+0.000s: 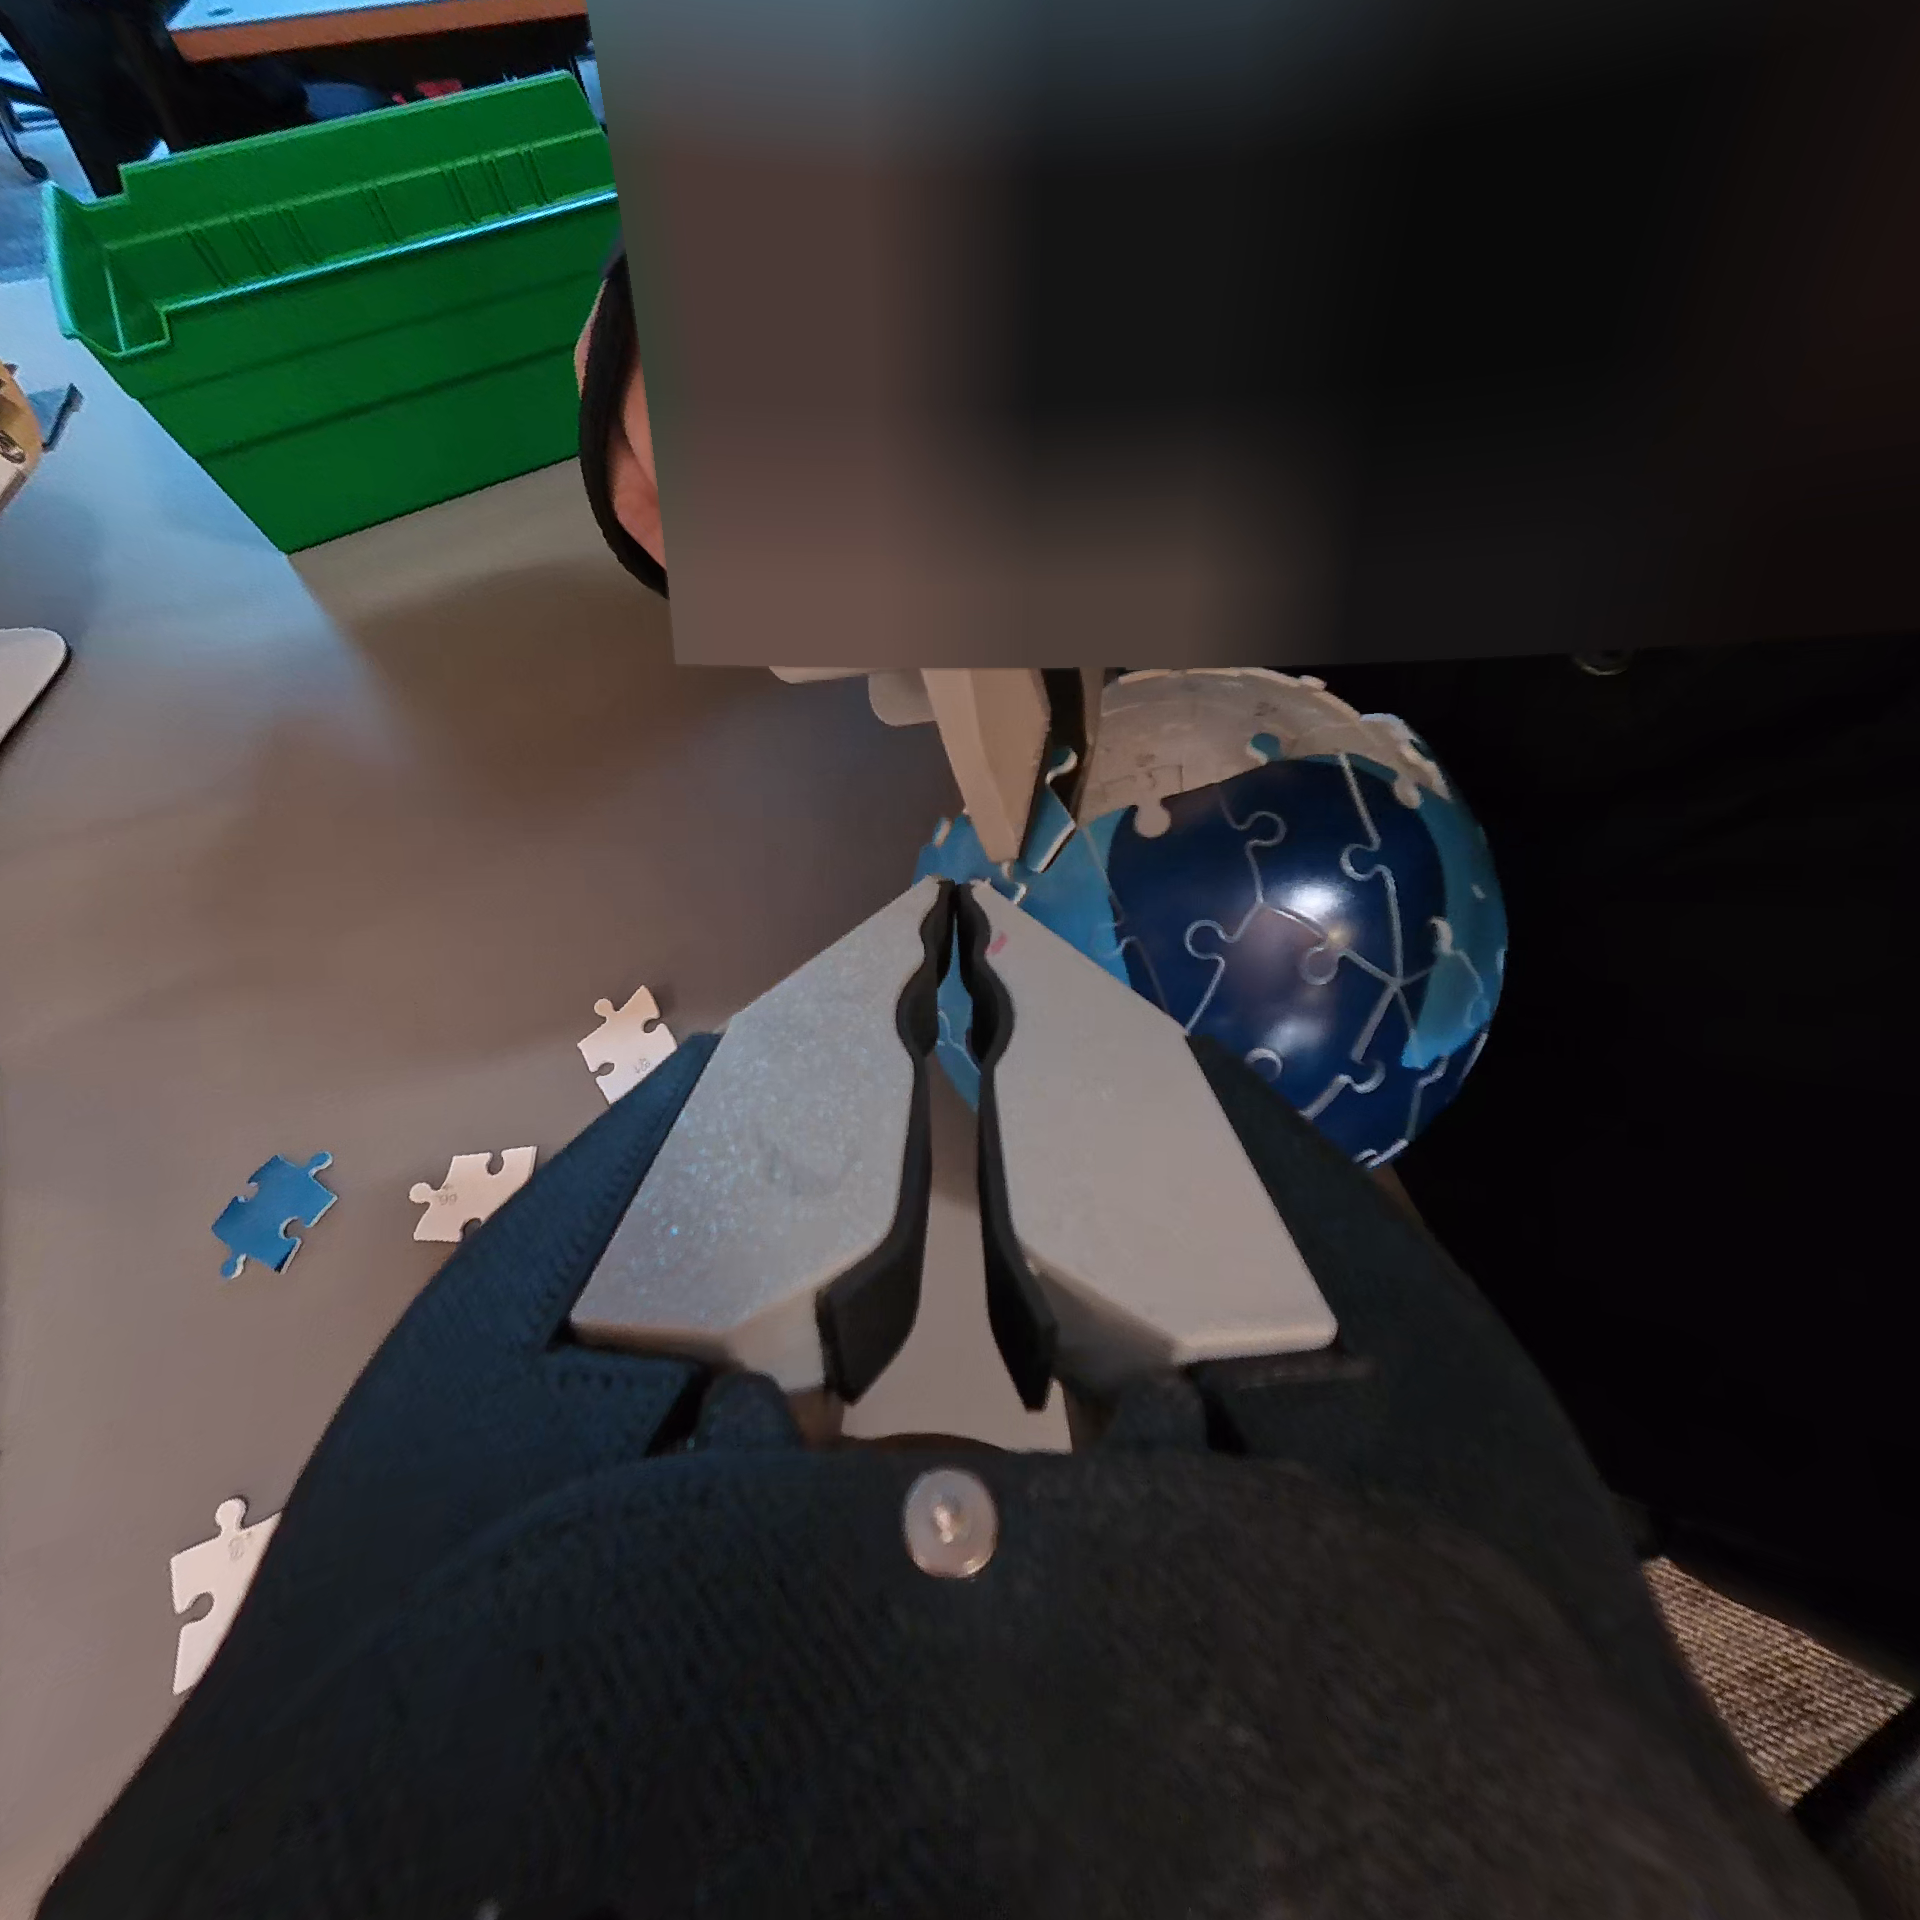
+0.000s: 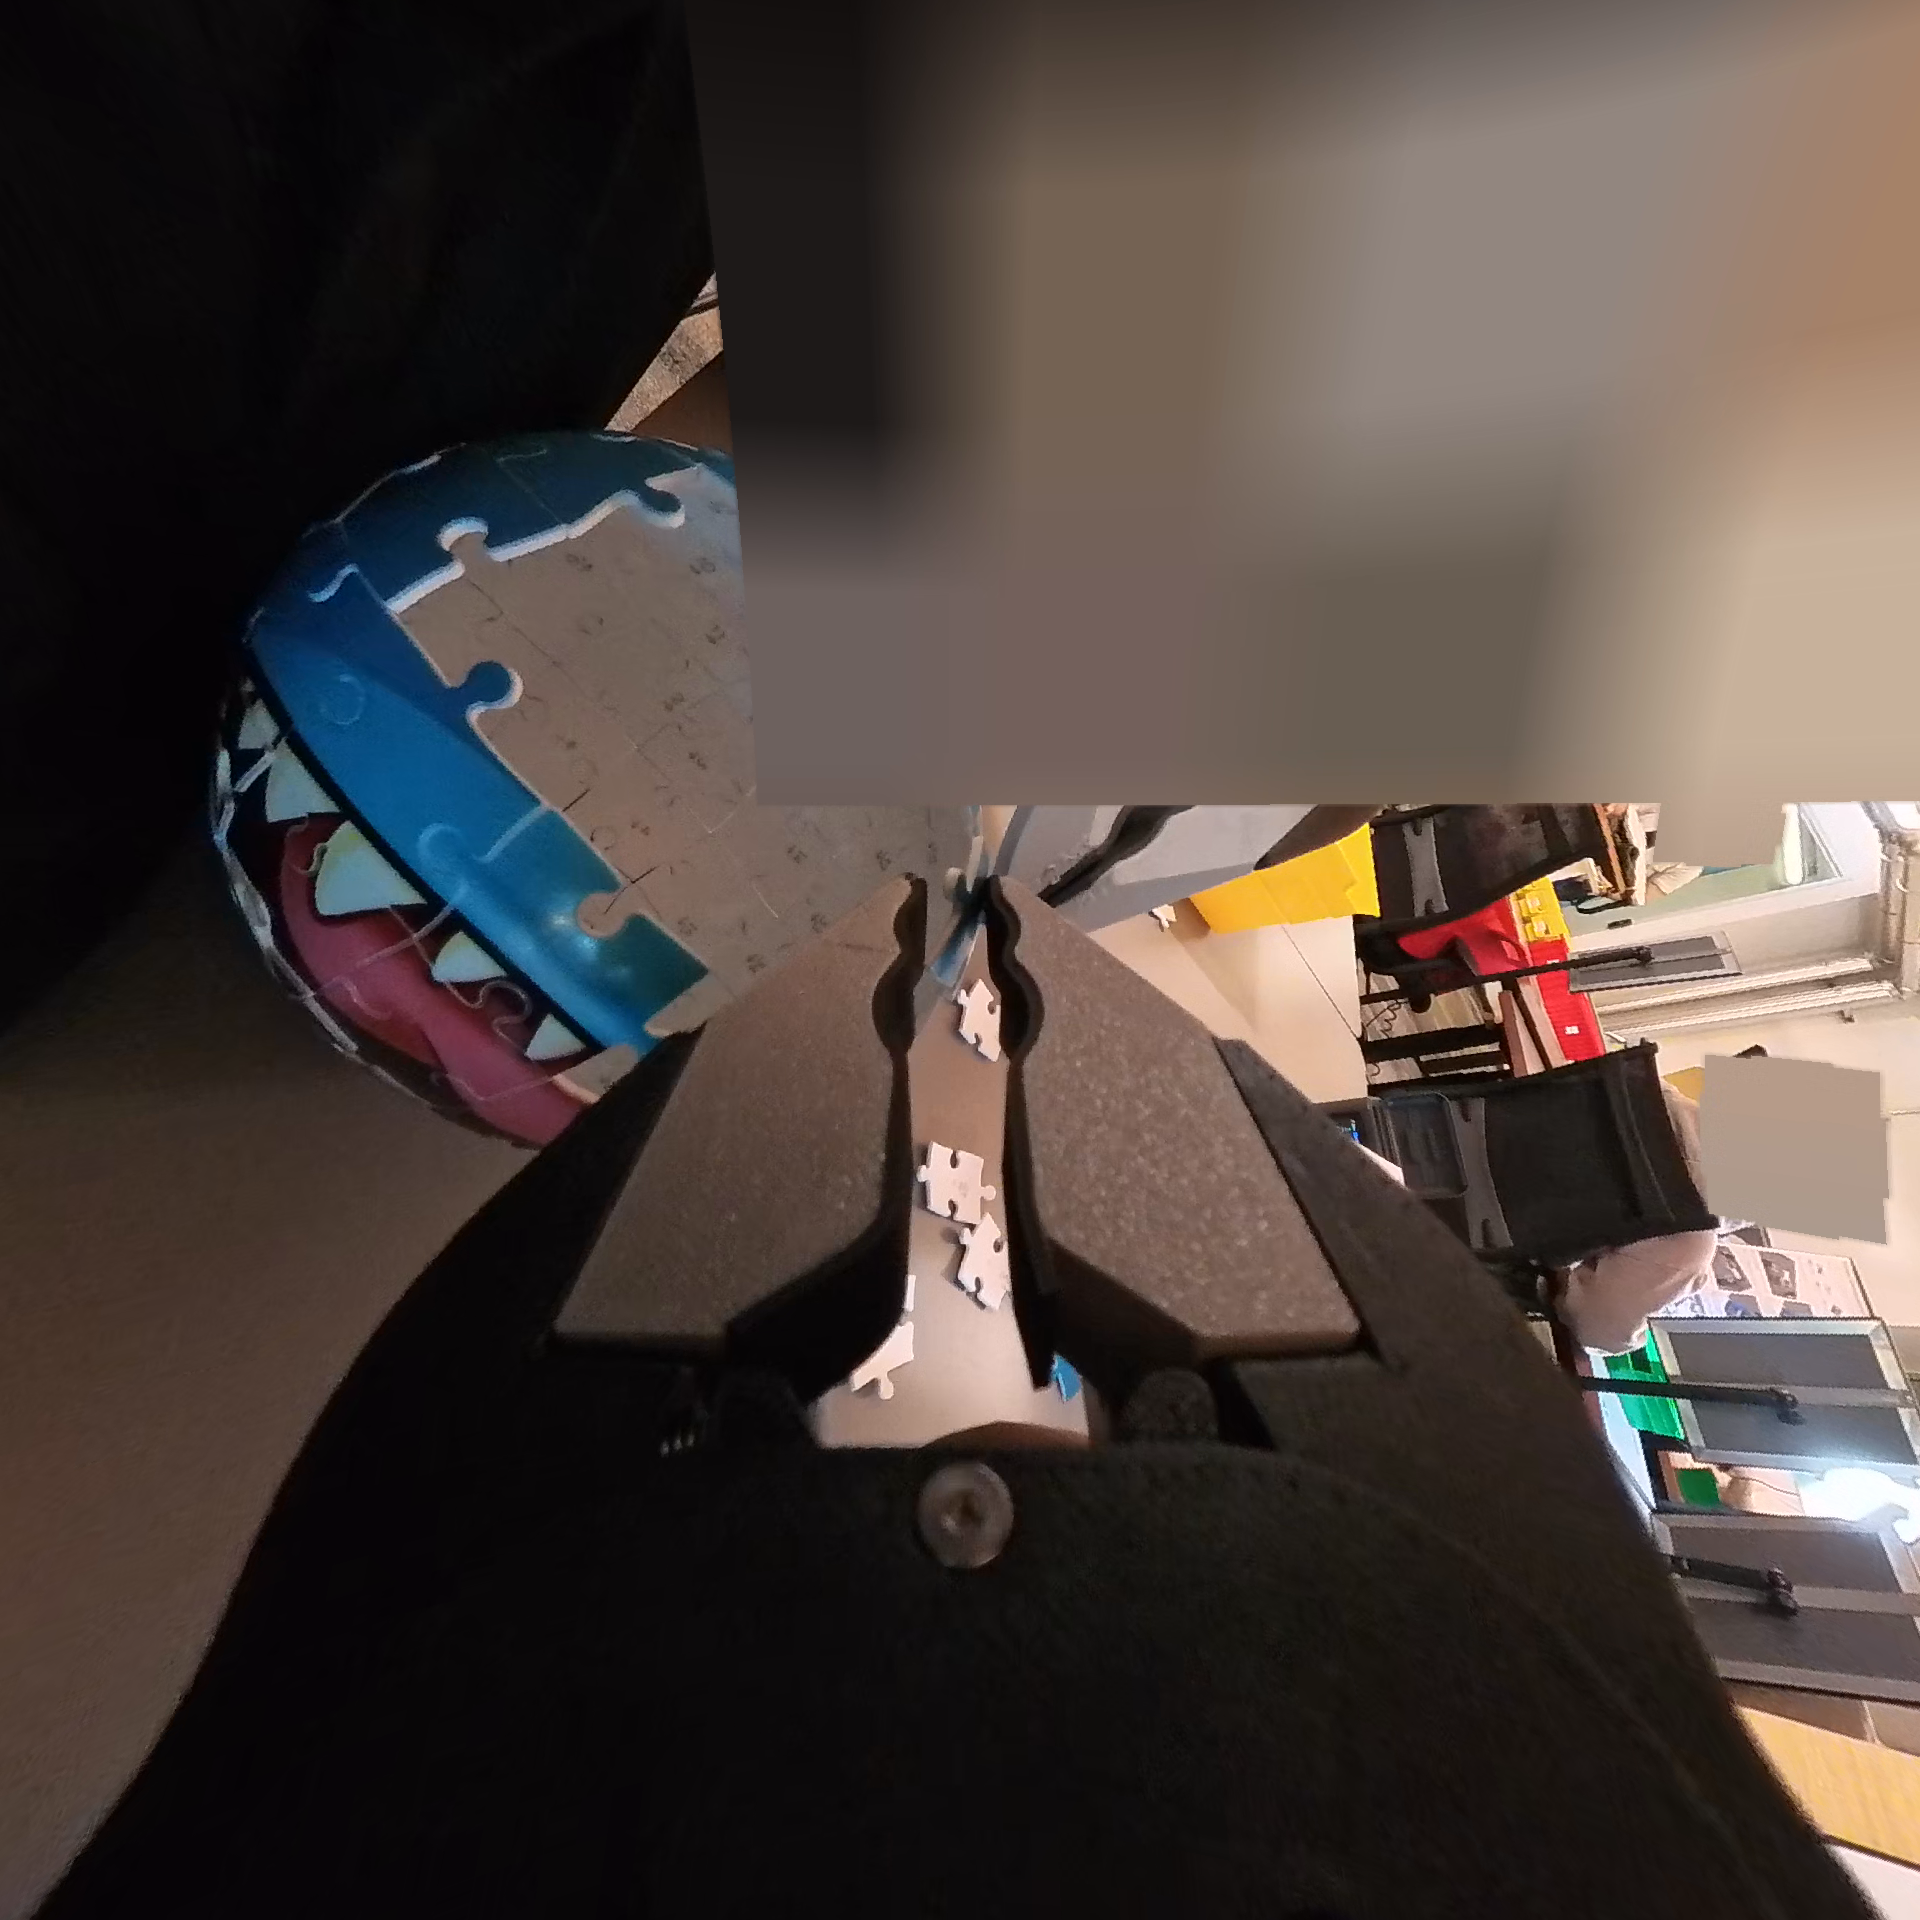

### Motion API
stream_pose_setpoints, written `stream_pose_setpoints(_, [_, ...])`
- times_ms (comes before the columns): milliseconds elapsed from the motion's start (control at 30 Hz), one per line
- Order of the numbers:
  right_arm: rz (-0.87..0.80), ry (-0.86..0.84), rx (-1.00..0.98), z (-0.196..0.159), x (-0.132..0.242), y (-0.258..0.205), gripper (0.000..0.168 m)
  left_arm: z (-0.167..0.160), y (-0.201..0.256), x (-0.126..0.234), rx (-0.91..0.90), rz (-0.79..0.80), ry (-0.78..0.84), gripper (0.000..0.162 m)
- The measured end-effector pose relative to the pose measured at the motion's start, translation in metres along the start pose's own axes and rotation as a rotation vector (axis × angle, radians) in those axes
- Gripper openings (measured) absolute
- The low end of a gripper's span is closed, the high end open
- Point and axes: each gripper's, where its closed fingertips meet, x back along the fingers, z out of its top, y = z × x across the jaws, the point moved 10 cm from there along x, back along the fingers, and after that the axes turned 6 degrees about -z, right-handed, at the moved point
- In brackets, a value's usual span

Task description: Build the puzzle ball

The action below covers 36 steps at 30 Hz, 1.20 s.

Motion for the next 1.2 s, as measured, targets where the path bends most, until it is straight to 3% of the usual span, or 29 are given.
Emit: stream_pose_setpoints(1200, [0.025, 0.024, 0.039, 0.0046, -0.0015, -0.0025, 0.008, 0.0022, -0.0015, -0.0022, -0.026, -0.02, -0.04, 0.0])
